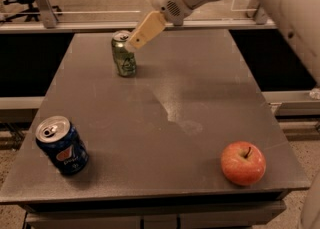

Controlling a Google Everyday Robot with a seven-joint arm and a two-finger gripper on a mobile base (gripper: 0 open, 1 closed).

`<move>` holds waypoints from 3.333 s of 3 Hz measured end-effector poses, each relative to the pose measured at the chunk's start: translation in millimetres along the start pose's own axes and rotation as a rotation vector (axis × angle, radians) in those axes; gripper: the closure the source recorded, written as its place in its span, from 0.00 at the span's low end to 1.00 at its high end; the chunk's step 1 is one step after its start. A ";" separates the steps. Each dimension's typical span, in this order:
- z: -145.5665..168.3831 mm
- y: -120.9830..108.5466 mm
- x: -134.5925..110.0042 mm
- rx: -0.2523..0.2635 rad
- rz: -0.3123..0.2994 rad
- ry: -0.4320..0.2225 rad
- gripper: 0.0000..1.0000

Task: Move green can near pepsi can

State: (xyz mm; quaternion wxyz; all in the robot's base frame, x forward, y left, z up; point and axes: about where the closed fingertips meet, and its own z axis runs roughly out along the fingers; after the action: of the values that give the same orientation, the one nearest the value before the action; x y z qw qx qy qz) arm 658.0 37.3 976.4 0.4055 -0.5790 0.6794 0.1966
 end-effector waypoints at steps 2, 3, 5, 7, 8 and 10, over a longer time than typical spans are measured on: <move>64.0 11.3 1.8 -0.019 0.159 -0.067 0.00; 87.0 18.5 5.5 -0.022 0.170 -0.042 0.00; 91.6 21.4 4.5 -0.029 0.168 -0.041 0.40; 85.9 38.1 -9.4 -0.157 0.150 0.009 0.87; 61.3 80.4 -35.6 -0.303 0.165 -0.096 1.00; 10.1 174.0 -52.2 -0.446 0.056 -0.176 1.00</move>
Offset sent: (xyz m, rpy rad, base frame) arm 0.0098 0.0774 -0.0702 0.1454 0.1652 -0.0847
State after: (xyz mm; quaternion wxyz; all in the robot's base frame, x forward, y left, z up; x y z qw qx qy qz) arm 496.6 121.3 975.9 0.3194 -0.6158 0.5972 0.4028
